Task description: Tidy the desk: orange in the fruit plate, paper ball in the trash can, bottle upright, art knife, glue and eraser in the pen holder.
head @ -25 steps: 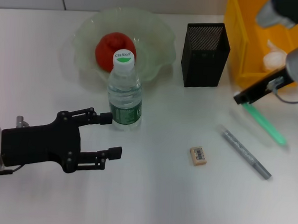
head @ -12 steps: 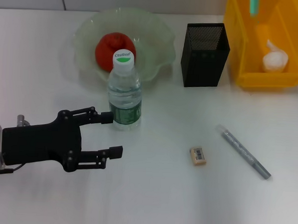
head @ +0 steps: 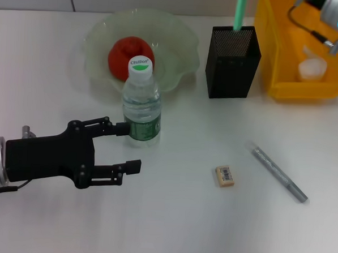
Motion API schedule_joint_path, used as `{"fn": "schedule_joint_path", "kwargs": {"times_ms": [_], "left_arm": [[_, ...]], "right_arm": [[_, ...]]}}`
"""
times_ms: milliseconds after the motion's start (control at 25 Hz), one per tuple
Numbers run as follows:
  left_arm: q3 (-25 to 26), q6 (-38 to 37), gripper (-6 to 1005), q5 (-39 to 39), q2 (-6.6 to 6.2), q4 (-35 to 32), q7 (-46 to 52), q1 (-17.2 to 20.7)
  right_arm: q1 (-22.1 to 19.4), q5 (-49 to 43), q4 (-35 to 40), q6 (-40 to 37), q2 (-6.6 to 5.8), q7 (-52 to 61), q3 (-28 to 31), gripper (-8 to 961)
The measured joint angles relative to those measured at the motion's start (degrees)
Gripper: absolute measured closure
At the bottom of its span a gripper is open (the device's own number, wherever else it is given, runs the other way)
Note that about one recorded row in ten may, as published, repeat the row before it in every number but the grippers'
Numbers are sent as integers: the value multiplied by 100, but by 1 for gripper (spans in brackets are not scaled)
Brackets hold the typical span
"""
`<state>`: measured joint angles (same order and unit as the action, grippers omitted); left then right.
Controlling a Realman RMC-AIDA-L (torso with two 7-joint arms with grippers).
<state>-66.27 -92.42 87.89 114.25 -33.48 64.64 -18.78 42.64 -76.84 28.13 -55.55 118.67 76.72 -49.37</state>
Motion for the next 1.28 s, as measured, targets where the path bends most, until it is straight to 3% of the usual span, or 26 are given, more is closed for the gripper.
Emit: {"fn": "schedule_joint_path", "kwargs": {"times_ms": [320,400,520,640,680,800,840,880,960,1000,1040,1160,1200,1240,1280], "left_arm": [[0,72,190,0,9,0,0,-15],[0,76,190,0,9,0,-1,-19],[0,76,191,-1,9,0,-2,-27],[0,77,191,-1,9,0,-3,-34],[0,77,191,-1,9,0,-3,-36],[0,76,191,-1,9,0,-4,-46],[0,74,191,0,7,0,-3,-60],[0,74,191,0,7,0,-3,-60],[-1,68,191,-1,3,0,2,-73],[-1,68,191,-1,3,0,2,-73],[-7,64,191,0,-4,0,20,-84],[-30,65,191,95,-22,-2,69,-133],[-30,65,190,95,-22,-2,69,-133],[-8,68,190,240,-26,-4,114,-159],[-8,68,190,240,-26,-4,114,-159]], "right_arm": [[-39,-68,-140,198,52,74,-288,677],[-115,-94,-89,126,40,173,-345,626],[-334,-238,278,-61,-7,590,-576,551],[-748,-948,1305,-574,-96,1610,-663,475],[-748,-948,1305,-574,-96,1610,-663,460],[-855,-2170,2307,-1471,-204,2761,-632,417],[-769,-3279,3126,-2342,-252,3713,-603,402],[-769,-3279,3126,-2342,-252,3713,-603,402],[-582,-4318,3835,-3146,-255,4559,-641,403],[-450,-4844,4107,-3553,-230,4921,-697,403],[-171,-5765,4455,-4177,-120,5450,-901,403],[32,-6398,4573,-4502,-11,5691,-1288,404],[104,-6620,4570,-4592,27,5738,-1595,404],[169,-6886,4508,-4618,50,5755,-2280,405],[169,-6886,4508,-4618,50,5755,-2280,405]]}}
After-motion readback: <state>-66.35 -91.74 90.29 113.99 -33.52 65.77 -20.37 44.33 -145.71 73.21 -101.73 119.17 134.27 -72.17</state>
